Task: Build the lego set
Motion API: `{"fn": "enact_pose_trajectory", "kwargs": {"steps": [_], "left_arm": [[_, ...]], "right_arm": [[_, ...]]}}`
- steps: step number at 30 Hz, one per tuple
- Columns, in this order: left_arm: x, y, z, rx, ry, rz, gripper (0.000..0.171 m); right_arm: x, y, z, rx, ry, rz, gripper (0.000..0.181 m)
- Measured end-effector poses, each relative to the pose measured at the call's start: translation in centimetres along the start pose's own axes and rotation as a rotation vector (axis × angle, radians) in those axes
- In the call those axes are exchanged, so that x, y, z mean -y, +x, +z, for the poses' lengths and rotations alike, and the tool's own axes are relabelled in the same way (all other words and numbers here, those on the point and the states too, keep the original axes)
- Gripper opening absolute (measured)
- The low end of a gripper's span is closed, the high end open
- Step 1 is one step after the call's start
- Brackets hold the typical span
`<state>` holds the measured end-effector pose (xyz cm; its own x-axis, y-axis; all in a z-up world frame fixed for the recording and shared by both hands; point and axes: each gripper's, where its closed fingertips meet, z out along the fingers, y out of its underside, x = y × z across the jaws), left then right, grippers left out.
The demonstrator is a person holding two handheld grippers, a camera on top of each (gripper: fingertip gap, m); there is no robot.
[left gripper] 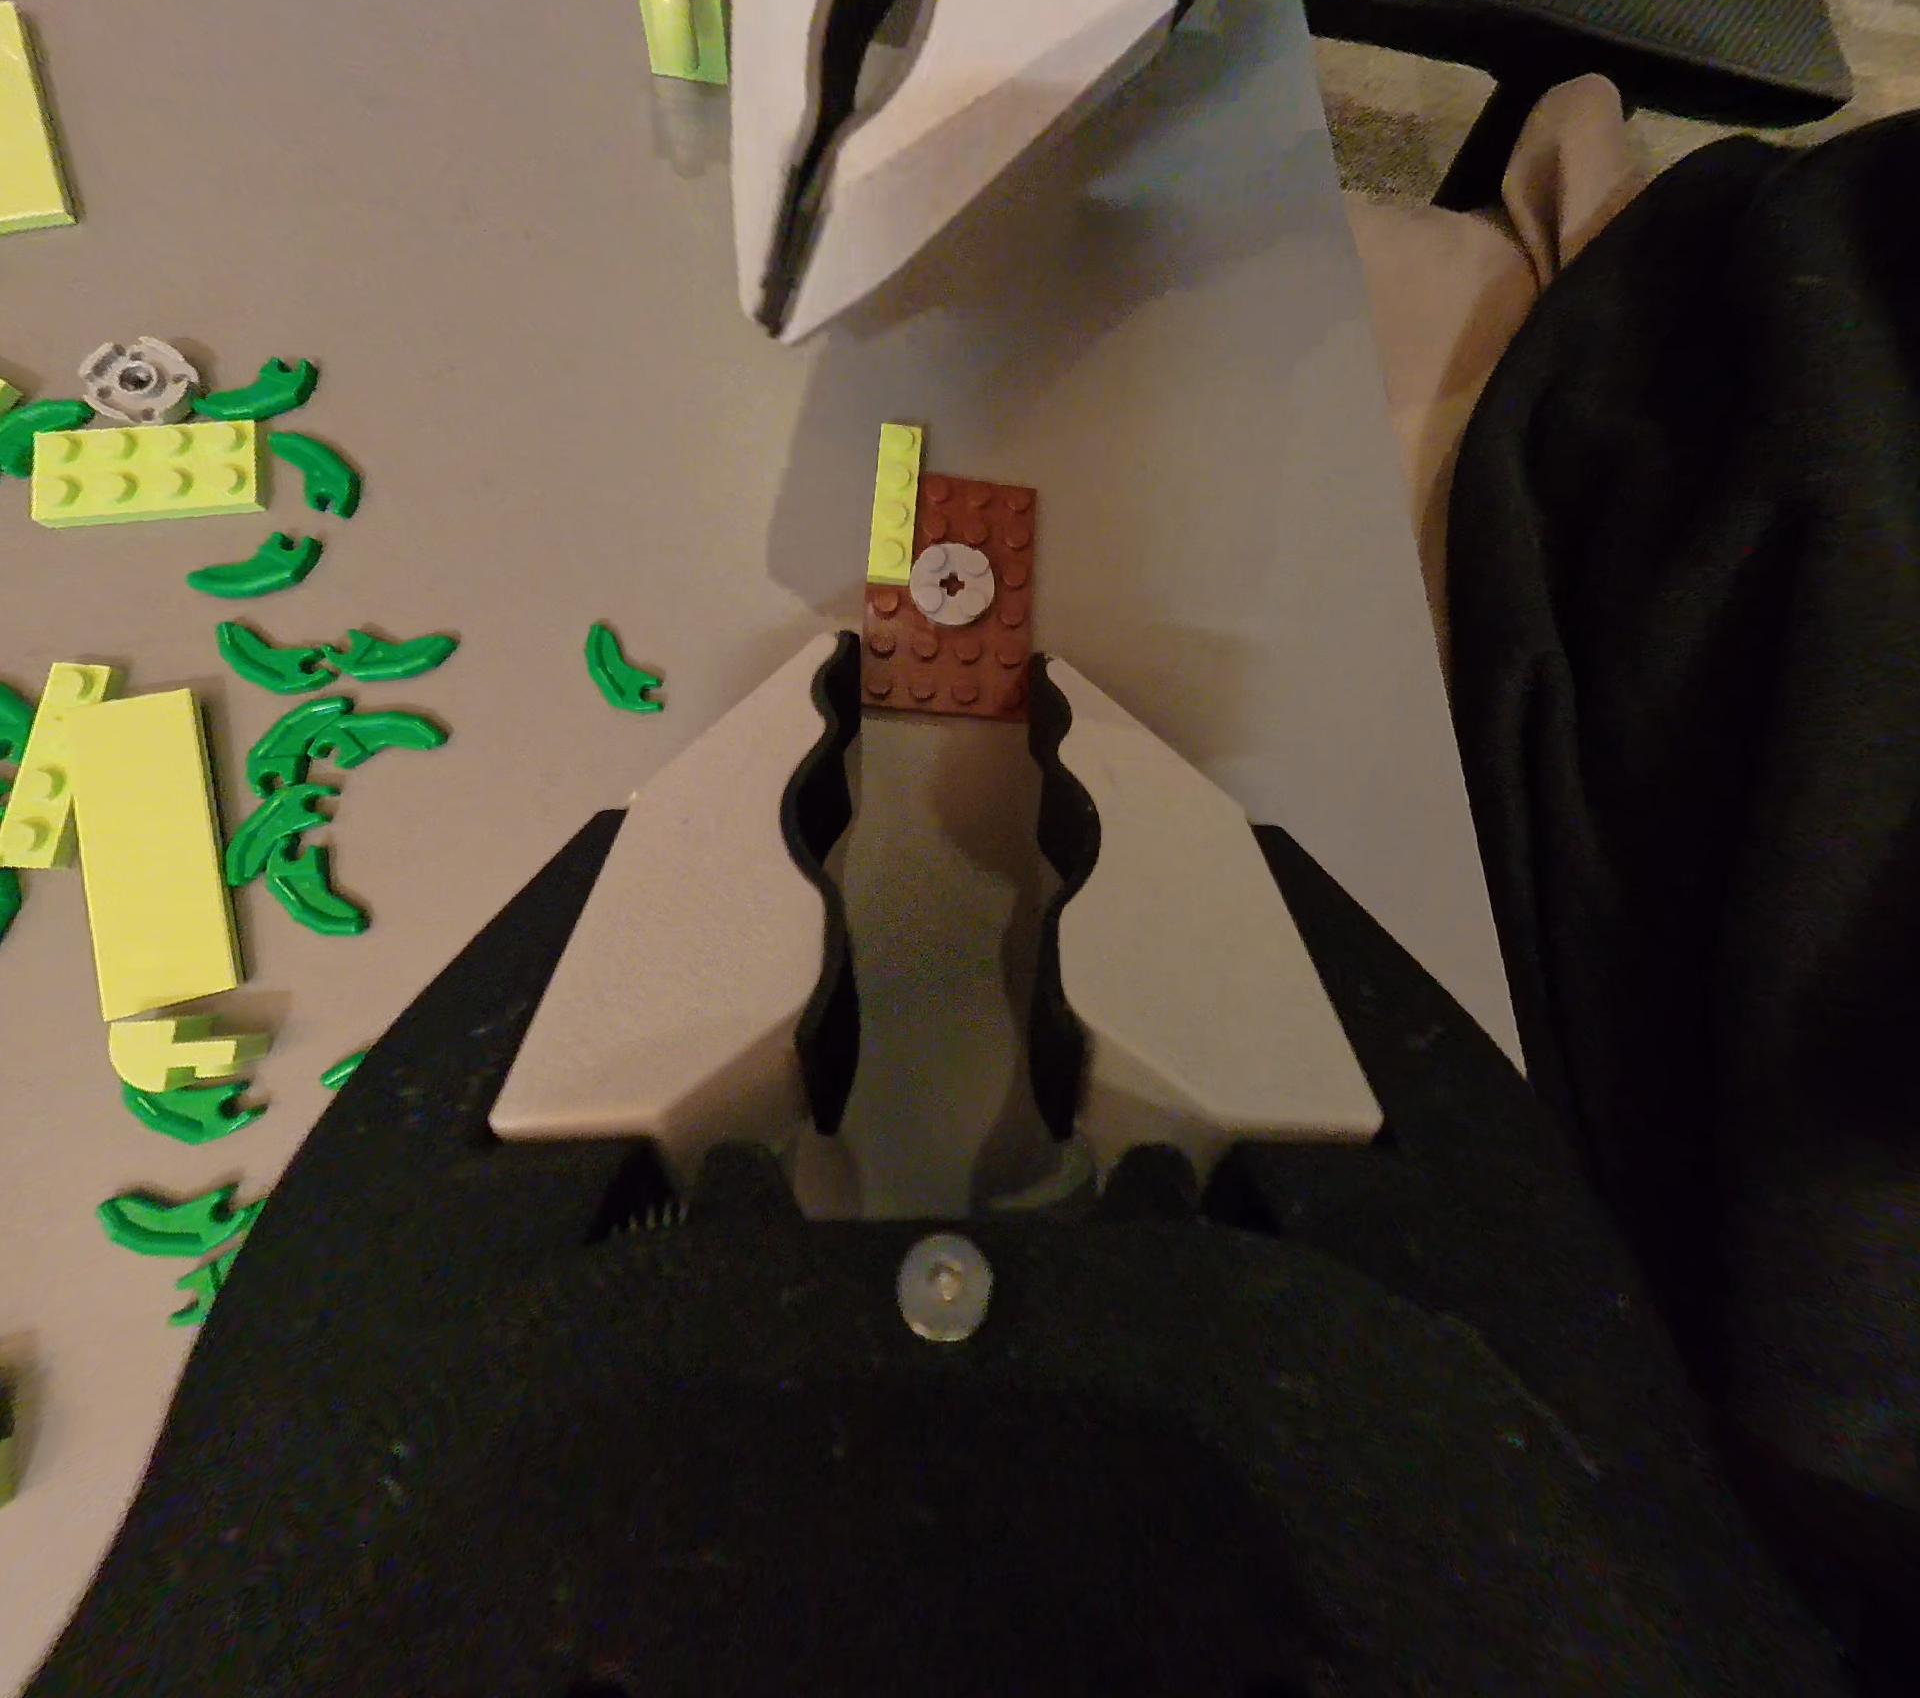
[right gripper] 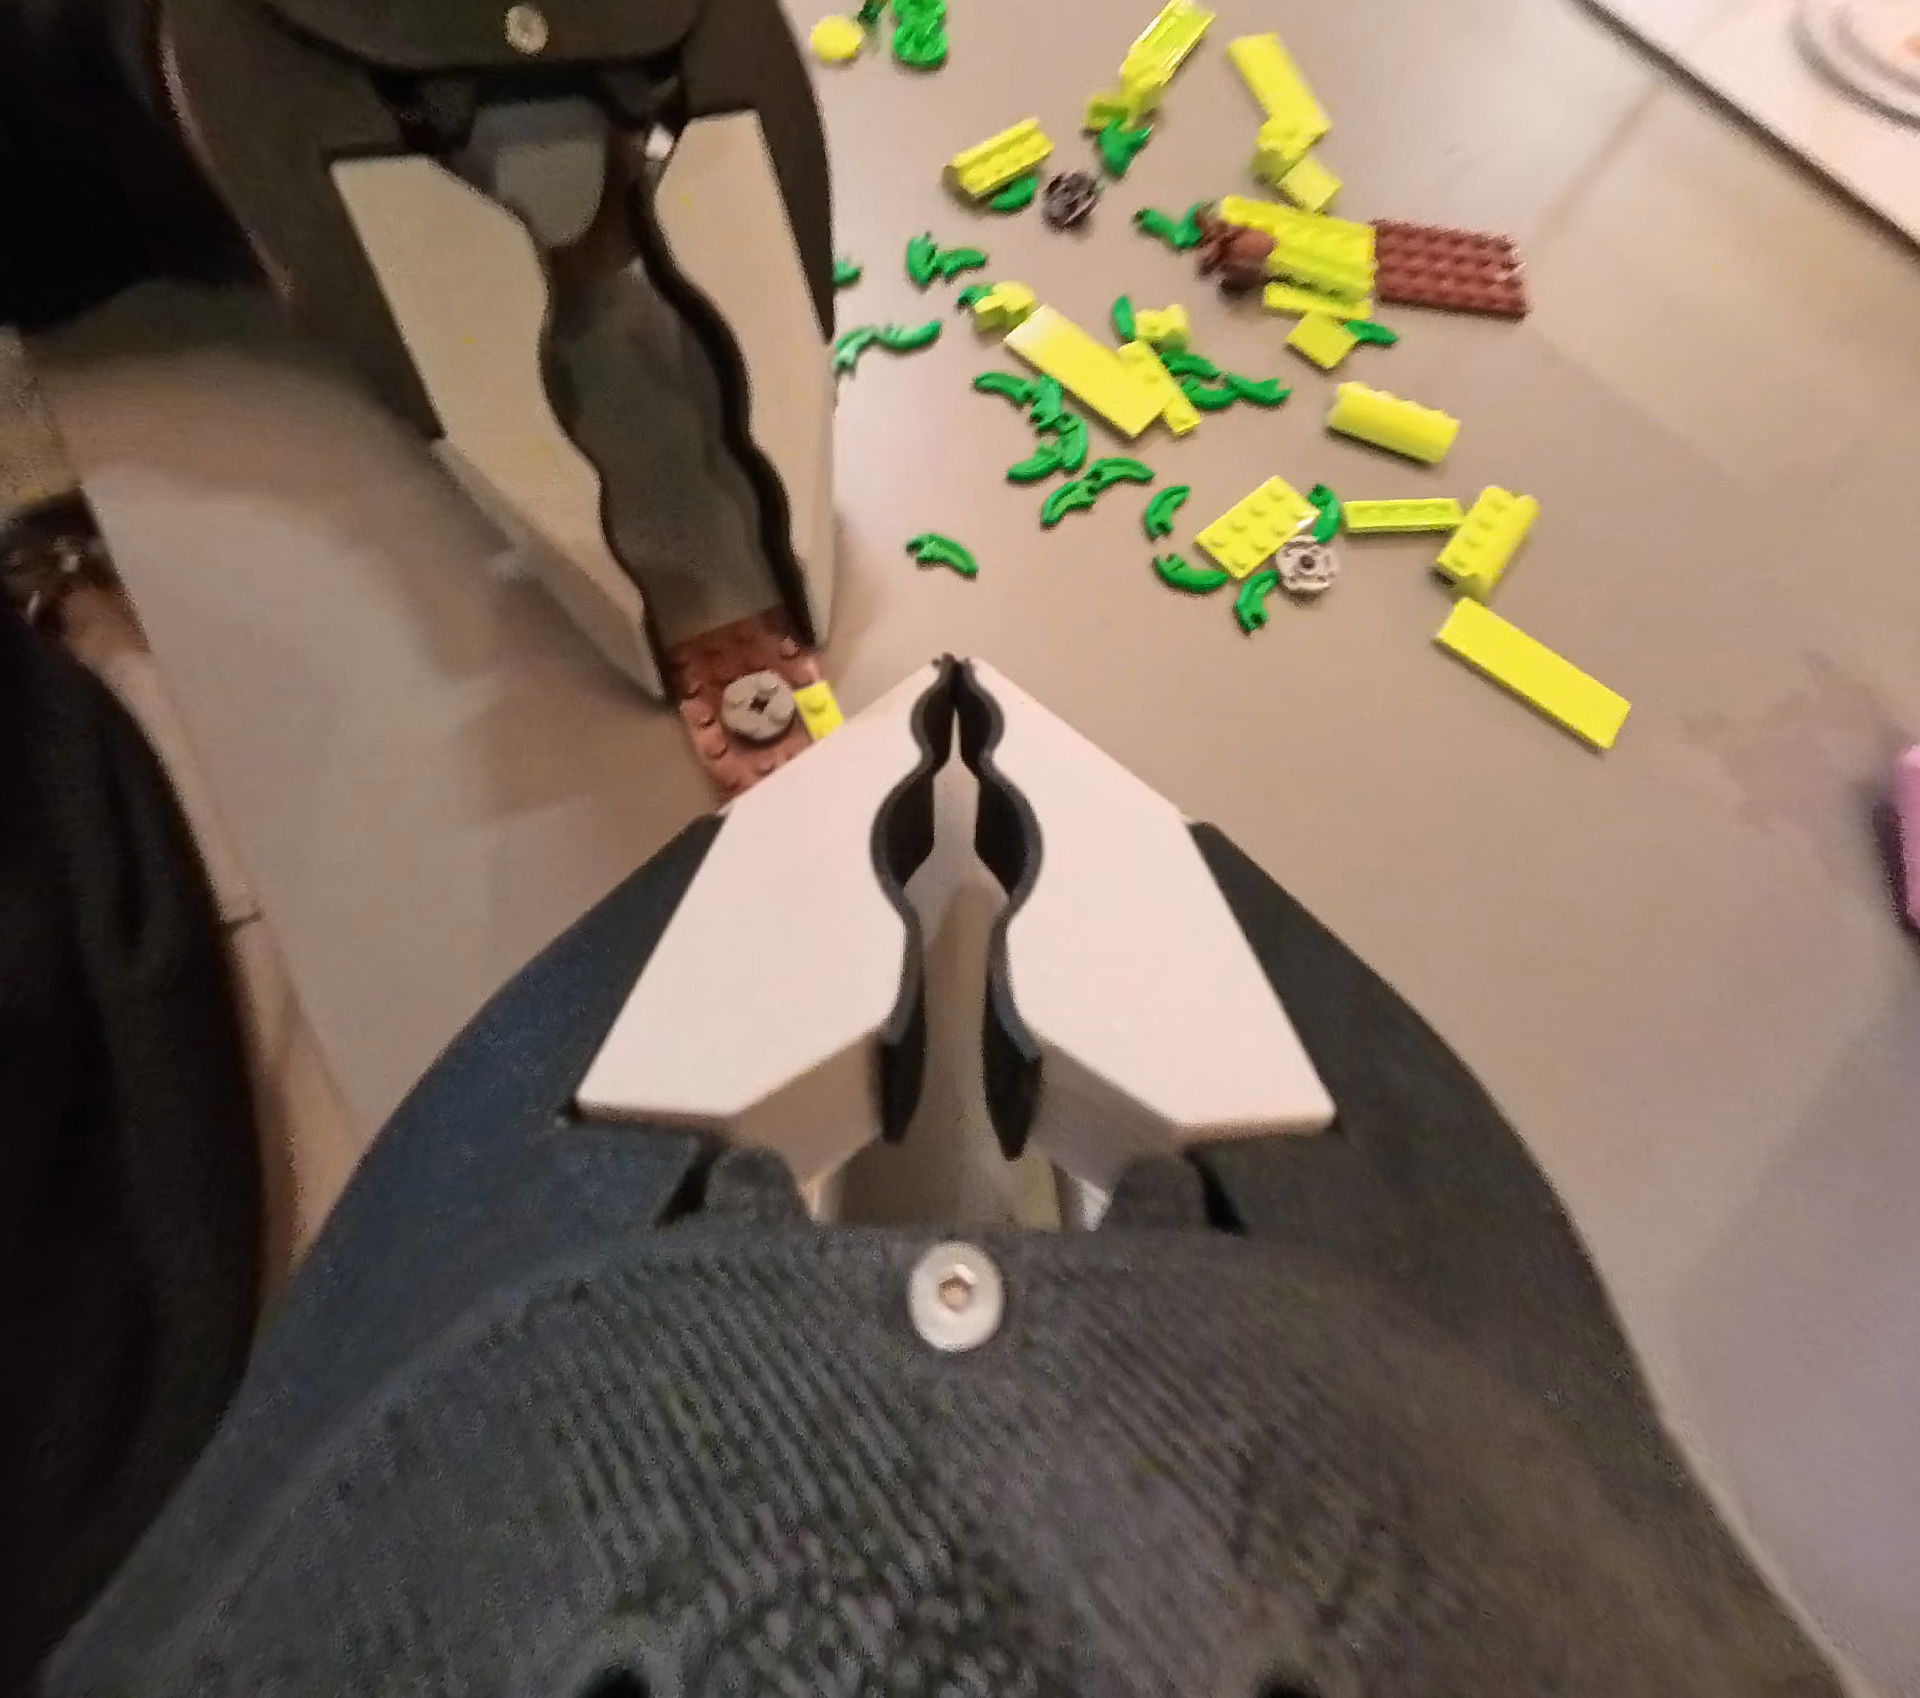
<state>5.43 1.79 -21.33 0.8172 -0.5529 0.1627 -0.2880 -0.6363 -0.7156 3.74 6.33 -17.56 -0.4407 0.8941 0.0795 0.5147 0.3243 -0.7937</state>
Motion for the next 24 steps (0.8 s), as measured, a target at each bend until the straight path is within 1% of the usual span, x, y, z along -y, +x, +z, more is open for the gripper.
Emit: {"fn": "enact_pose_trajectory", "kwargs": {"steps": [3, 7, 9, 11, 13, 15, 17, 18, 19, 20, 21, 23, 24], "left_arm": [[0.0, 0.0, 0.0, -0.012, 0.003, -0.013, 0.03], [0.0, 0.0, -0.1, -0.017, 0.005, -0.018, 0.03], [0.0, 0.0, -0.1, -0.011, 0.005, -0.011, 0.03], [0.1, 0.2, -0.1, -0.021, 0.008, -0.011, 0.035], [0.2, 0.4, -0.1, -0.043, 0.017, -0.026, 0.041], [0.5, 0.2, -0.5, -0.034, 0.053, -0.039, 0.043], [1.5, -0.6, -1.6, 0.009, 0.135, -0.054, 0.044], [2.1, -1.6, -2.6, 0.067, 0.19, -0.065, 0.047], [2.7, -3.3, -4.0, 0.171, 0.255, -0.081, 0.053], [3.1, -5.5, -6.2, 0.322, 0.328, -0.112, 0.058], [3.2, -7.5, -8.9, 0.475, 0.403, -0.146, 0.059], [2.2, -9.6, -14.8, 0.7, 0.543, -0.213, 0.059], [1.1, -10.1, -17.4, 0.795, 0.588, -0.251, 0.059]], "right_arm": [[0.1, 0.3, 0.4, -0.026, 0.135, 0.089, 0.0], [0.5, 0.2, 0.1, -0.056, 0.176, 0.039, 0.0], [0.6, 0.0, 0.2, -0.038, 0.175, 0.031, 0.0], [0.7, -0.1, 0.1, -0.006, 0.188, 0.052, 0.0], [1.2, 0.2, -0.5, 0.027, 0.239, 0.098, 0.0], [1.8, 0.4, -1.5, 0.062, 0.313, 0.138, 0.0], [2.5, 0.3, -2.7, 0.078, 0.395, 0.135, 0.0], [2.7, 0.1, -3.1, 0.085, 0.421, 0.129, 0.0], [2.8, 0.0, -3.3, 0.092, 0.436, 0.12, 0.0], [2.8, -0.2, -3.4, 0.094, 0.442, 0.108, 0.0], [2.8, -0.4, -3.4, 0.09, 0.443, 0.094, 0.0], [2.8, -0.6, -3.4, 0.078, 0.44, 0.063, 0.0], [2.8, -0.7, -3.4, 0.072, 0.438, 0.051, 0.0]]}}
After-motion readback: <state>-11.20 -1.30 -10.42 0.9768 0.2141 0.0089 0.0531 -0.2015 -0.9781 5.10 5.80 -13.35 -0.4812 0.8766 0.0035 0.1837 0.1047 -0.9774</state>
